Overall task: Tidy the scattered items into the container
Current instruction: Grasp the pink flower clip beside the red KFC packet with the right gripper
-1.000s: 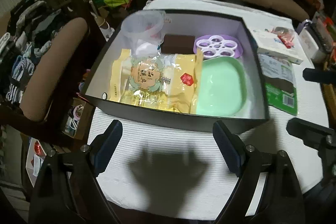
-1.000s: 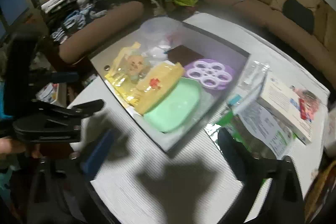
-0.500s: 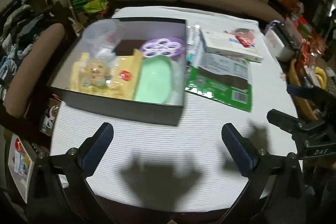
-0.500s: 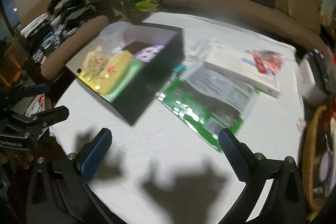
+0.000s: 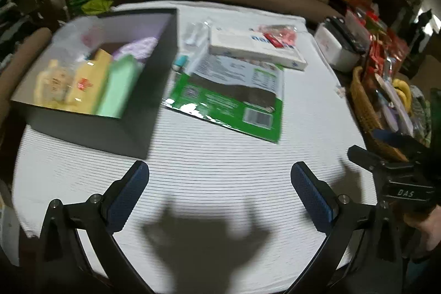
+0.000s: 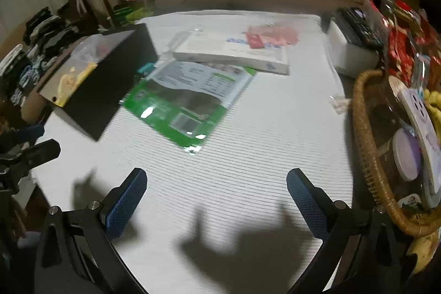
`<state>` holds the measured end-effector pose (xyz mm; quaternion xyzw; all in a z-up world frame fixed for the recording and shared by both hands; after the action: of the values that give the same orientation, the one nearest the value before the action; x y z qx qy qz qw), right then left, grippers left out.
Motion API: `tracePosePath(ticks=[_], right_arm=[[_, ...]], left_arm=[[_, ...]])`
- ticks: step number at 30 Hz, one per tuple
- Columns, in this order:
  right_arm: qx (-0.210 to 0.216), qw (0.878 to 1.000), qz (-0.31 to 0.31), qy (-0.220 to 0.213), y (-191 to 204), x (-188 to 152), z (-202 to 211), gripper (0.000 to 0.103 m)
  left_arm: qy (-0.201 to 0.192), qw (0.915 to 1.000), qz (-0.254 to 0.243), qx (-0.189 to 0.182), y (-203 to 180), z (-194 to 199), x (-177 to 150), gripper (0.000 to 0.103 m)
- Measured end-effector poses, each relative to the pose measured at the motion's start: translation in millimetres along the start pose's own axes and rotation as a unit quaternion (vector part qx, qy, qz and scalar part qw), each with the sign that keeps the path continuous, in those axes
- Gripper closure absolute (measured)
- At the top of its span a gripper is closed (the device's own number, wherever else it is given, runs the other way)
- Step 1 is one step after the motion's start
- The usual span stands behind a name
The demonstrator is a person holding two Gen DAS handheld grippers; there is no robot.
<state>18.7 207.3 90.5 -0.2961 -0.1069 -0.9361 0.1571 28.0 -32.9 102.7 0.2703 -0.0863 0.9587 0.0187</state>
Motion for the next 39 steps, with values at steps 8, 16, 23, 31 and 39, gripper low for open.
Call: tracePosePath(ticks=[8,16,23,31,39], right_arm=[[0.015,1.000,-0.025,-0.004,-27.3,-1.6,-32.9,0.000],[0.013,0.998,-0.051,-0.025,-64.3,22.0,-63.9,0.000],[0.028,0.996,-0.060,-0.052,-82.4,73.8,-83.3,0.000],[-0.009,0.994,-0.060,-0.094,-114.3,167.7,-123.9,0.001],[-0.040,0.996,-0.019,-0.079,-133.8,219.4,-191.5,0.038]], left_arm=[[-0.012,0.9996,-0.014,-0.023,-17.3,-52.0,16.4,0.000],[-0.037,0.9983,-0.038,-0.024,-21.7,-94.3,48.4,0.000],[-0.035,0.9978,-0.023,-0.051,-22.1,-116.0,63.6,0.000],[-0.043,0.9966,-0.033,-0.061,-29.8,-131.5,87.6,0.000],[-0.028,0.9949,-0.039,-0.089,-35.8,-143.1,92.0,0.000]])
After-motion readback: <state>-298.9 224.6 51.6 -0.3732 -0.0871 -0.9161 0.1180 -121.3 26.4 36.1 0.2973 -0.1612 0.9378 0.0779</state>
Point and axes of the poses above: each gripper's, at about its wrist camera, not at the fingertips, and z roughly against the way its jaws point, y to its left, x to its top, the point moved 3 cm from there along -z, roughly the way its jaws point, and after that the axes turned 1 degree about z, right-handed, at the moved point
